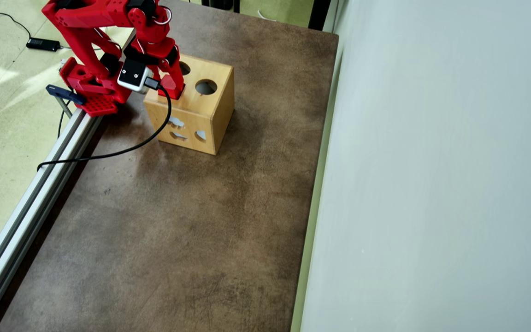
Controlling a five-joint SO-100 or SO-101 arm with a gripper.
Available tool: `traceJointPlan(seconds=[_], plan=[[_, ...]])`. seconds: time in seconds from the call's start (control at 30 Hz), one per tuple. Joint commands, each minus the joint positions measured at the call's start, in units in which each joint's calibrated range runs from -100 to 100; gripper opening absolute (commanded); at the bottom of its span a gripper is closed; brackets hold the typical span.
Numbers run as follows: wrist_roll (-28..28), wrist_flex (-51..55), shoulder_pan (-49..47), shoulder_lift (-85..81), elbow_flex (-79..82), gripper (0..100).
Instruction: Pick and place the red cube on the square hole
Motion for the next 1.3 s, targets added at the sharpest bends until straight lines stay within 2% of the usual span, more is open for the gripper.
traceJointPlan(seconds=[0.0, 1.27], plan=[[0.24, 0.33, -0.14, -0.94, -1.28, 1], [0.05, 0.41, -0.14, -1.11, -1.01, 1]])
